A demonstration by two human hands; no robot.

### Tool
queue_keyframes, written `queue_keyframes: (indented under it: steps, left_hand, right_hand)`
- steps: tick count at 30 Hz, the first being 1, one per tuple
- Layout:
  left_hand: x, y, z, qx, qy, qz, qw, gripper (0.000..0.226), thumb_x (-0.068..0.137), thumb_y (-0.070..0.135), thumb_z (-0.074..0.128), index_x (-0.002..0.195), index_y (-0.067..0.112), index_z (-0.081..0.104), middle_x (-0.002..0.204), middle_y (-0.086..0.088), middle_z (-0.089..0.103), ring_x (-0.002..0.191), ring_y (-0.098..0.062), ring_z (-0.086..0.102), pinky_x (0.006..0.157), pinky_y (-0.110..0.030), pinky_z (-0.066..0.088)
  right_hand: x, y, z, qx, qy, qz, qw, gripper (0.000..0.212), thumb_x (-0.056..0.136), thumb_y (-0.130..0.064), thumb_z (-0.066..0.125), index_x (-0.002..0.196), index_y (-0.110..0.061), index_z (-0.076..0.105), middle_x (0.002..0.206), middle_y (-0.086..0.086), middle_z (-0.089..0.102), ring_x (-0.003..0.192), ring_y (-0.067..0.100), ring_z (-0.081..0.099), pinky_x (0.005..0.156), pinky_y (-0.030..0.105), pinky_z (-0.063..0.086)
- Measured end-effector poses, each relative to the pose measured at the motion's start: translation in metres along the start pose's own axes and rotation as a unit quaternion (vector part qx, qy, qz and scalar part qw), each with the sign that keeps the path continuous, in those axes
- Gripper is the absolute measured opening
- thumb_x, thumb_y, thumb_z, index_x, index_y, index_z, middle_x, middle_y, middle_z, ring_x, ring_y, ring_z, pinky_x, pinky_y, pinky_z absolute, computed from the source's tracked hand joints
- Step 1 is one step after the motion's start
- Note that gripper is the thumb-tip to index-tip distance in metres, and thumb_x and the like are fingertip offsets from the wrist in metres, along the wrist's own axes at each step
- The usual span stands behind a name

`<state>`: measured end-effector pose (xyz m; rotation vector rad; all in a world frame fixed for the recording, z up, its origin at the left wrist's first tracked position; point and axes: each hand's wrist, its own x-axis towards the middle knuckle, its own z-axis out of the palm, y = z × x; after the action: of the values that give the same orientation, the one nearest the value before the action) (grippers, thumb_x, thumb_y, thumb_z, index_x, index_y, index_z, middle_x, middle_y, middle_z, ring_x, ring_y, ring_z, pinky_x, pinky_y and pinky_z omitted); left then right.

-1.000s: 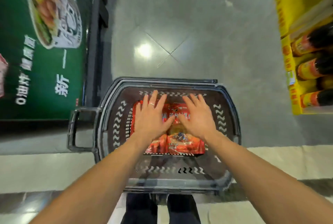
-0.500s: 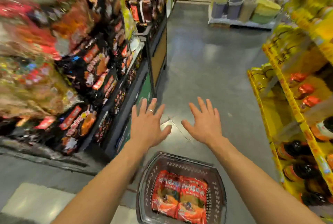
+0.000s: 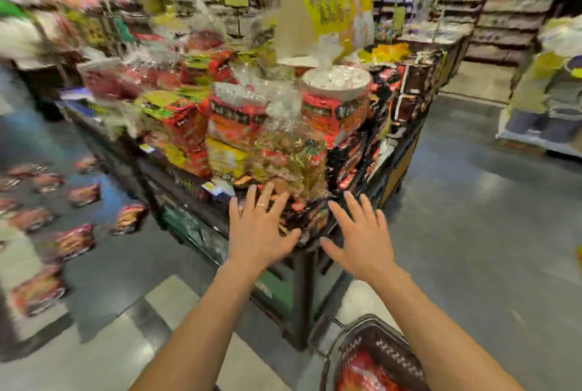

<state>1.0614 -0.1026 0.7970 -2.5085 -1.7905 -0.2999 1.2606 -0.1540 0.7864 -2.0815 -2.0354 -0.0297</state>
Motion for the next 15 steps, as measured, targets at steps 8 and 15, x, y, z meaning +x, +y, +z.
queue_keyframes:
  steps: [8,15]
  left_hand:
    - [-0.100,-0.186,-0.047,0.056,0.007,-0.109,0.992,0.079,0.092,0.071,0.036,0.159,0.038,0.010,0.169,0.002,0.000,0.155,-0.027,-0.004,0.121,-0.059,-0.002]
    - [-0.177,-0.319,-0.071,0.038,0.015,-0.221,0.974,0.078,0.093,0.067,0.039,0.159,0.039,0.007,0.169,0.003,0.001,0.155,-0.026,-0.005,0.121,-0.058,-0.005]
  right_hand:
    - [0.014,-0.202,0.012,0.030,-0.002,-0.099,0.995,0.075,0.093,-0.063,0.045,0.156,-0.034,0.019,0.167,0.002,0.003,0.153,0.029,-0.001,0.121,0.052,0.007]
    - [0.026,-0.355,0.037,0.039,-0.020,-0.197,0.979,0.075,0.094,-0.062,0.045,0.157,-0.034,0.015,0.167,0.001,0.004,0.153,0.028,-0.002,0.120,0.052,0.007]
